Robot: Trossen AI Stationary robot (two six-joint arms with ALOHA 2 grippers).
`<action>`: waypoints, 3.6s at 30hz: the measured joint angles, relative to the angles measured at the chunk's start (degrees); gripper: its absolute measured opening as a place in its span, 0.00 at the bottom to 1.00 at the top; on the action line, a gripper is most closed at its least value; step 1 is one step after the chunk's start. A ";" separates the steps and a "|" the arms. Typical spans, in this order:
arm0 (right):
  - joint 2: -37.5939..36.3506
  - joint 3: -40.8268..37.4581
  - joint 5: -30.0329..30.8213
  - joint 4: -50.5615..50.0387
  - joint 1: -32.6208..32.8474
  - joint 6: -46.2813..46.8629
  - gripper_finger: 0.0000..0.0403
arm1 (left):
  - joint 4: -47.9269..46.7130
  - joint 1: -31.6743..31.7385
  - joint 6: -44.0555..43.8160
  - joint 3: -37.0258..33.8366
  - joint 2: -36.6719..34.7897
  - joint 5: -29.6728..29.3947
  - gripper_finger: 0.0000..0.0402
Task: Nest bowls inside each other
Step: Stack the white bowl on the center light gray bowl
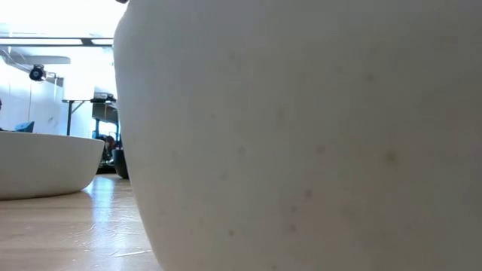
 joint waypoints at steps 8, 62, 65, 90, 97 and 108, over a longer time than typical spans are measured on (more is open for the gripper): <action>0.00 -2.05 -0.02 2.63 -0.02 -0.27 0.27 | 0.14 -0.01 0.03 -0.02 0.25 0.00 0.03; -2.99 38.44 7.31 -16.48 -16.93 -78.53 0.02 | 2.55 0.00 2.85 0.30 0.95 0.11 0.03; -0.93 41.64 6.41 -15.35 -16.43 -95.29 0.02 | 2.48 0.03 2.99 0.52 0.44 0.12 0.03; 25.54 65.34 16.32 -30.43 -7.24 -138.81 0.02 | -9.02 0.05 2.87 -0.46 -13.08 -0.04 0.03; 29.71 65.27 24.57 -29.92 -4.65 -131.66 0.02 | -11.09 0.05 2.86 -0.74 -15.21 -0.06 0.03; 32.20 64.71 22.95 -29.26 -1.39 -123.20 0.02 | -11.74 0.05 2.83 -1.42 -16.78 -0.06 0.03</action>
